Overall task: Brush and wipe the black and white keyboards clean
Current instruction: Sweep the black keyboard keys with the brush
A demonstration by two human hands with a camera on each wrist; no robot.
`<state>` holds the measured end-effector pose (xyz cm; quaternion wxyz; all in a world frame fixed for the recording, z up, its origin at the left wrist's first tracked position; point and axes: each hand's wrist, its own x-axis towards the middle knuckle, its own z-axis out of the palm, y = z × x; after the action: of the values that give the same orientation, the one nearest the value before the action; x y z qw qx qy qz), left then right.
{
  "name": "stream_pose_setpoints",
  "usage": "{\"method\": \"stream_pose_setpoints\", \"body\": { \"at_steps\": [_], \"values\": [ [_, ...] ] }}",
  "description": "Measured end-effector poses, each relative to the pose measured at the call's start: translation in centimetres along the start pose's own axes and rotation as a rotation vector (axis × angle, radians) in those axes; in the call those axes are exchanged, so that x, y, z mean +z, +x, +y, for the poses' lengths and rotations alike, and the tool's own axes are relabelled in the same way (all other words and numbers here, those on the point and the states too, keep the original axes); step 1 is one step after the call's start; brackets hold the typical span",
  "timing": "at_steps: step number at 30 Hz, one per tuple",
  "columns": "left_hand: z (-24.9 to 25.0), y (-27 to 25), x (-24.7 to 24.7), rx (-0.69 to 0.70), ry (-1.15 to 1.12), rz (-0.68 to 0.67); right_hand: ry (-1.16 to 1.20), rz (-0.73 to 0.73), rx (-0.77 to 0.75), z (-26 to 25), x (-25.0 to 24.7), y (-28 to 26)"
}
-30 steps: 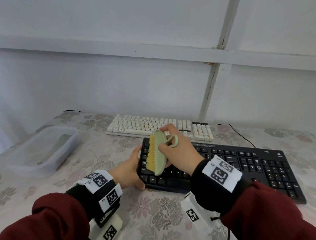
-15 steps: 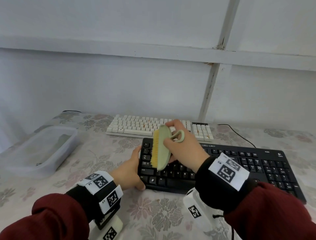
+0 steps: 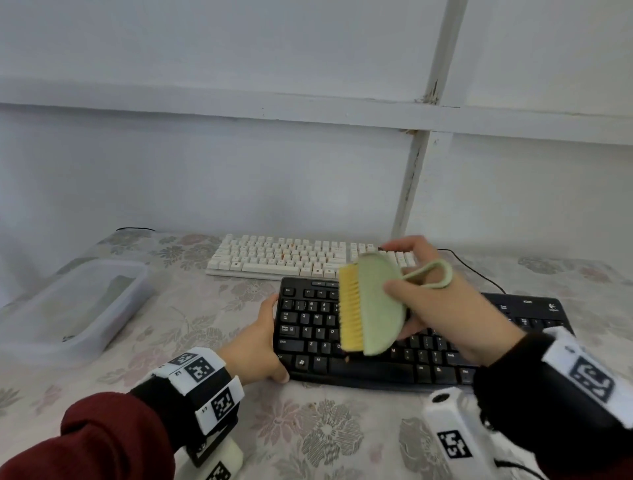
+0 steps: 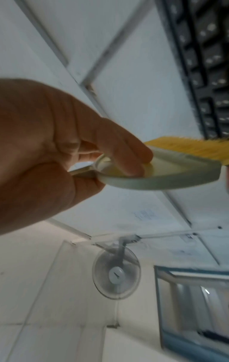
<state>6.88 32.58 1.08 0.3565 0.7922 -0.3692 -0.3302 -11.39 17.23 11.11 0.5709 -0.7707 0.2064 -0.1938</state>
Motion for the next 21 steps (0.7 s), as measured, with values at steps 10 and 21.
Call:
{"method": "stream_pose_setpoints", "body": {
  "at_steps": [10, 21],
  "values": [
    [-0.4, 0.3, 0.0, -0.012, -0.072, -0.016, 0.043, 0.238, -0.030, 0.3, -3.3, 0.2],
    [-0.4, 0.2, -0.1, -0.005, -0.114, -0.013, -0.219, 0.331, -0.134, 1.3, 0.0, 0.5]
  ]
}}
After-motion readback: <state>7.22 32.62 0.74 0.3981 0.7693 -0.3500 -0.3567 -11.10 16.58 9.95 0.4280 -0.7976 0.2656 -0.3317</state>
